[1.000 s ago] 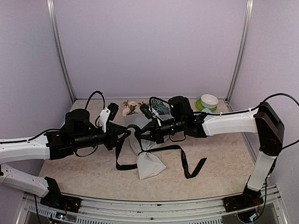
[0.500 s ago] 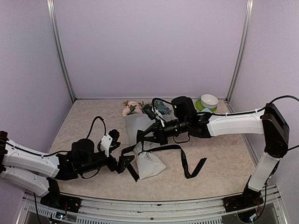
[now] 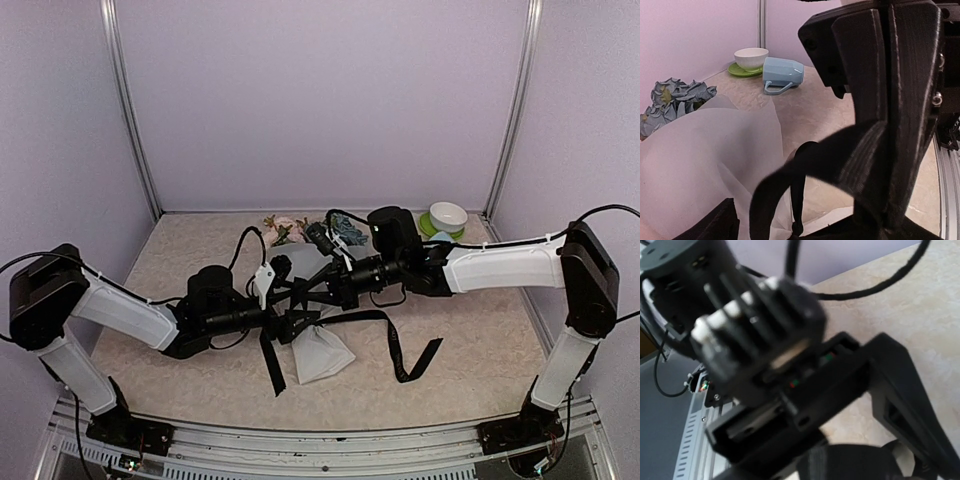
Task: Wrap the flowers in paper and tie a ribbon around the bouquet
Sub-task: Cross the half-tied ribbon over the folded bouquet.
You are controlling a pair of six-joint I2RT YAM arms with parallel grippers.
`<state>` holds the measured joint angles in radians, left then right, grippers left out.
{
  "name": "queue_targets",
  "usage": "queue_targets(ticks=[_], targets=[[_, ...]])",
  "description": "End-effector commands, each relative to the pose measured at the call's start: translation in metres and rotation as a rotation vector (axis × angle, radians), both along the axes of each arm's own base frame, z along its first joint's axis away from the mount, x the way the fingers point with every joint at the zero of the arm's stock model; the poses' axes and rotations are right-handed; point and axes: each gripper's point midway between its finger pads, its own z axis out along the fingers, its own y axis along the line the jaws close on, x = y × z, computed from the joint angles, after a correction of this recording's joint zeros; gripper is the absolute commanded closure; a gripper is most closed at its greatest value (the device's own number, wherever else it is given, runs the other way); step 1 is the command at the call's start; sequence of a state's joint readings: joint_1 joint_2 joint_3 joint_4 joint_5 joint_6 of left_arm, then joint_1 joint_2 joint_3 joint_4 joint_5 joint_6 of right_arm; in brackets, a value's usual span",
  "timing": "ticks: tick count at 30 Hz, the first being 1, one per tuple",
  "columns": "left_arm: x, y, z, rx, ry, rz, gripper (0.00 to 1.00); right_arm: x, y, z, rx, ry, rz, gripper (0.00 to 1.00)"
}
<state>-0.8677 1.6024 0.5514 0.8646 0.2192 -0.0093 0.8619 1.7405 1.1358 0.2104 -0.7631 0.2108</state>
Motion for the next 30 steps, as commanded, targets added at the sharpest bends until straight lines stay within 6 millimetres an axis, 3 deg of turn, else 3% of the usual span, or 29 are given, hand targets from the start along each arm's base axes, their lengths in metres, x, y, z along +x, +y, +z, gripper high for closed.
queue_targets(ticks=[1, 2, 5, 6, 8, 11, 14, 17, 18, 20, 23, 26, 27, 29, 30], targets=[[0.0, -0.008, 0.016, -0.065, -0.012, -0.086, 0.21, -0.002, 0.0, 0.013, 0.034, -0.016, 0.002, 1.0], [-0.003, -0.008, 0.016, -0.071, 0.0, -0.094, 0.29, -0.002, -0.001, 0.012, 0.032, -0.015, 0.0, 1.0], [-0.01, -0.002, 0.017, -0.088, 0.021, -0.099, 0.68, -0.002, -0.002, 0.012, 0.03, -0.016, -0.003, 1.0], [-0.009, -0.002, 0.016, -0.088, 0.029, -0.093, 0.76, -0.003, -0.001, 0.012, 0.029, -0.015, -0.001, 1.0], [-0.009, -0.003, 0.013, -0.081, 0.049, -0.097, 0.79, -0.002, -0.001, 0.011, 0.027, -0.013, 0.0, 1.0], [-0.01, -0.007, 0.014, -0.089, 0.065, -0.119, 1.0, -0.001, 0.0, 0.012, 0.025, -0.011, -0.001, 1.0], [-0.01, -0.009, 0.015, -0.101, 0.072, -0.123, 1.0, 0.004, -0.003, 0.011, -0.001, -0.012, -0.041, 0.99], [-0.011, -0.011, 0.012, -0.1, 0.09, -0.13, 1.0, 0.025, -0.016, 0.0, -0.125, -0.007, -0.182, 0.66], [-0.012, -0.012, 0.011, -0.099, 0.094, -0.131, 1.0, 0.035, -0.027, -0.004, -0.18, 0.003, -0.255, 0.57], [-0.015, -0.013, 0.008, -0.088, 0.094, -0.138, 1.0, 0.056, -0.065, -0.02, -0.306, 0.075, -0.433, 0.48], [-0.02, -0.017, 0.003, -0.059, 0.084, -0.145, 1.0, 0.073, -0.149, -0.052, -0.467, 0.203, -0.711, 0.42], [-0.024, -0.022, -0.002, -0.015, 0.062, -0.143, 1.0, 0.068, -0.236, -0.088, -0.699, 0.217, -0.987, 0.37], [-0.026, -0.023, -0.004, 0.0, 0.052, -0.138, 1.0, 0.062, -0.258, -0.096, -0.777, 0.213, -1.042, 0.37], [-0.029, -0.024, -0.004, 0.004, 0.045, -0.14, 1.0, 0.047, -0.274, -0.106, -0.866, 0.225, -1.044, 0.44], [-0.03, -0.024, -0.003, 0.0, 0.046, -0.145, 1.0, 0.036, -0.265, -0.109, -0.859, 0.244, -0.969, 0.48]])
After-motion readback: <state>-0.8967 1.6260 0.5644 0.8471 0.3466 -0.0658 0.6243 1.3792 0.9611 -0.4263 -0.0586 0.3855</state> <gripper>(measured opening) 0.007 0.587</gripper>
